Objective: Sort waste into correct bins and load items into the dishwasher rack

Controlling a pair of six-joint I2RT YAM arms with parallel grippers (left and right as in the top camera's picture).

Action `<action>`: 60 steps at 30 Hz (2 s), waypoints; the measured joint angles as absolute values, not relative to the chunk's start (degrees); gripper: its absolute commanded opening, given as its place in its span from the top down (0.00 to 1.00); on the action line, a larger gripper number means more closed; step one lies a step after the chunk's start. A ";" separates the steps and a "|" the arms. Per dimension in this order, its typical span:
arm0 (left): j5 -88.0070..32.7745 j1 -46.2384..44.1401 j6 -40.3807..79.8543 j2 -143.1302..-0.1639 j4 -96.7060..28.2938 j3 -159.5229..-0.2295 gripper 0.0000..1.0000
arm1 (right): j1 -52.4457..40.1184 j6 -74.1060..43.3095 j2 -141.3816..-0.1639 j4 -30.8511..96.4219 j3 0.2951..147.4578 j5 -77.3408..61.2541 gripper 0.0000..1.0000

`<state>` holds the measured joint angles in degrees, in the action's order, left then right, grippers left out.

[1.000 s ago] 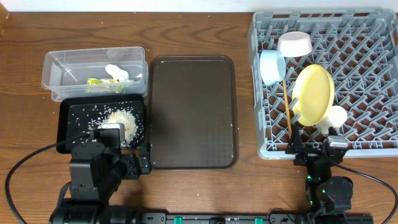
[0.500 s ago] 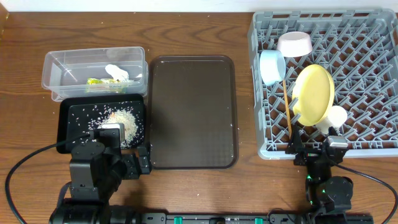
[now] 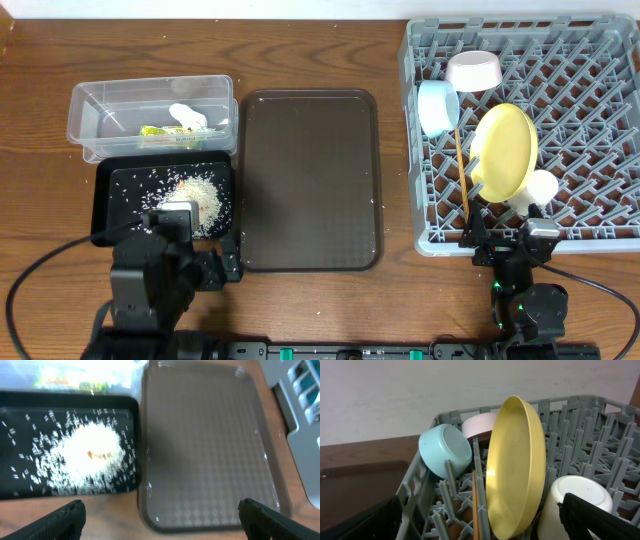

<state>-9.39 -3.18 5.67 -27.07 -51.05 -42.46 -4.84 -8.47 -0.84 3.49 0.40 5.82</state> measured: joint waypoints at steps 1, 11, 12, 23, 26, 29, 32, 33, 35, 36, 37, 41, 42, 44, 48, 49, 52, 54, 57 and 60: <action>-8.73 -3.18 5.67 -25.43 -49.63 -41.30 0.00 | -4.84 -8.45 -0.84 3.51 0.40 5.82 0.01; -6.15 -3.18 5.50 -8.99 -21.96 -16.75 0.00 | -4.84 -8.45 -0.84 3.51 0.40 5.80 0.01; -6.00 -3.18 5.52 -7.68 -18.63 -14.24 0.00 | -4.84 -8.45 -0.84 3.51 0.40 5.78 0.01; -3.79 -3.16 5.50 -0.64 1.13 -0.36 0.00 | -4.84 -8.45 -0.84 3.53 0.40 5.78 0.01; -3.09 -3.16 5.50 -0.58 -0.45 -0.47 0.00 | -4.84 -8.45 -0.84 3.51 0.40 5.78 0.01; -2.98 -3.16 5.50 -0.58 -1.10 -0.69 0.00 | -4.84 -8.45 -0.84 3.51 0.40 5.78 0.01; -2.96 -3.16 5.50 -0.58 -1.13 -0.71 0.00 | -4.84 -8.45 -0.84 3.51 0.40 5.78 0.01; -2.96 -3.16 5.50 -0.58 -1.13 -0.73 0.00 | -4.84 -8.45 -0.84 3.51 0.40 5.78 0.01; -2.96 -3.16 5.50 -0.58 -1.13 -0.73 0.00 | -4.84 -8.45 -0.84 3.51 0.40 5.78 0.01; -2.96 -3.16 5.50 -0.58 -1.13 -0.73 0.00 | -4.84 -8.45 -0.84 3.51 0.40 5.78 0.01; -2.96 -3.16 5.50 -0.58 -1.13 -0.73 0.00 | -4.84 -8.45 -0.84 3.51 0.40 5.78 0.01; -2.96 -3.16 5.50 -0.58 -1.13 -0.73 0.00 | -4.84 -8.45 -0.84 3.51 0.40 5.78 0.01; -2.96 -3.16 5.50 -0.58 -1.13 -0.73 0.00 | -4.84 -8.45 -0.84 3.51 0.40 5.78 0.01; -2.96 -3.16 5.50 -0.58 -1.13 -0.73 0.00 | -4.84 -8.45 -0.84 3.51 0.40 5.78 0.01; -2.96 -3.16 5.50 -0.58 -1.15 -0.73 0.00 | -4.84 -8.45 -0.84 3.51 0.40 5.78 0.01; -2.96 -3.16 5.50 -0.58 -1.15 -0.73 0.00 | -4.84 -8.45 -0.84 3.51 0.40 5.78 0.01; -2.96 -3.16 5.50 -0.58 -1.15 -0.73 0.00 | -4.84 -8.45 -0.84 3.51 0.40 5.78 0.01; -2.96 -3.16 5.50 -0.58 -1.15 -0.73 0.00 | -4.84 -8.45 -0.84 3.51 0.40 5.78 0.01; -2.96 -3.16 5.50 -0.58 -1.15 -0.73 0.00 | -4.84 -8.45 -0.84 3.51 0.40 5.78 0.01; -2.96 -3.16 5.50 -0.58 -1.15 -0.73 0.00 | -4.84 -8.45 -0.84 3.51 0.40 5.78 0.01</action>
<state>-2.96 -3.16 5.50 -0.58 -1.15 -0.73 -4.84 -8.45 -0.84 3.51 0.40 5.78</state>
